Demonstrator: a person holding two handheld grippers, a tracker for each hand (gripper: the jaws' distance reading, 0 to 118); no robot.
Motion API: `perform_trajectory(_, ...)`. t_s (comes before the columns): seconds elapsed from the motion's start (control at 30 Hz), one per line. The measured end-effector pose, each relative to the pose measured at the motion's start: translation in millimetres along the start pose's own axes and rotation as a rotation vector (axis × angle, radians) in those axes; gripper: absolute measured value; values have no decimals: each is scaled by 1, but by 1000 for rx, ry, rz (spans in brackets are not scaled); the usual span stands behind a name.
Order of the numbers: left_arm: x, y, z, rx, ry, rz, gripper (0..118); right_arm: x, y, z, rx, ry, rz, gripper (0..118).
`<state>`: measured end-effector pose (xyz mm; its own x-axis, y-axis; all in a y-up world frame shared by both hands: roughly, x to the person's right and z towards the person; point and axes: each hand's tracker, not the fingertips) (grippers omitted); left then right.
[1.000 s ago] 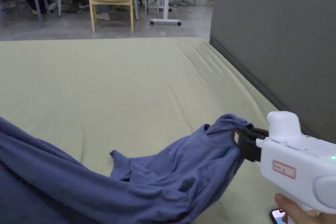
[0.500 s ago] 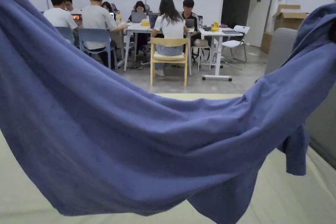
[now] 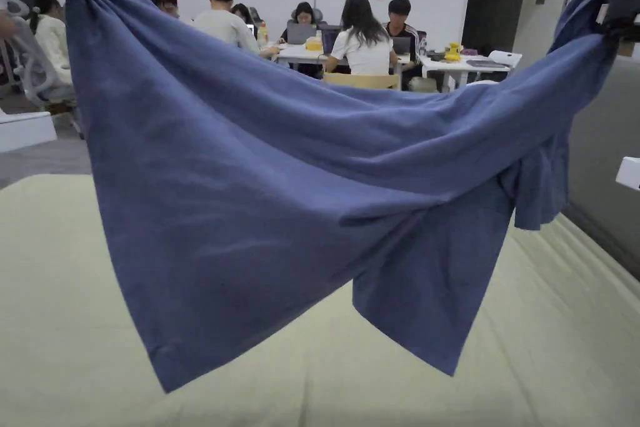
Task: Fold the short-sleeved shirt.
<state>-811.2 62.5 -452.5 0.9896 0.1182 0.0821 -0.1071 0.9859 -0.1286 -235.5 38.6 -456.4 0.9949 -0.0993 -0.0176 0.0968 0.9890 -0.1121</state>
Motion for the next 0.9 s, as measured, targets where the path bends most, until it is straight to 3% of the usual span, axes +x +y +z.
perform_trajectory(0.13,-24,-88,-71,-125,18,99,2,4,-69,-62,-120,-48,23,7)
perform_trajectory(0.27,-45,-218,-129,-315,82,80,2,18,-181,-110,-261,-27,-48,7)
perform_trajectory(0.47,-62,-388,-143,-615,95,206,2,29,-345,-132,-518,-77,-44,7)
perform_trajectory(0.7,-73,-417,-98,-618,98,319,2,56,-397,-99,-558,-106,-101,7)
perform_trajectory(0.8,-68,-412,-61,-594,59,334,2,62,-396,-53,-538,-102,-97,7)
perform_trajectory(0.9,-63,-412,-12,-574,31,347,2,70,-397,7,-527,-81,-143,7)
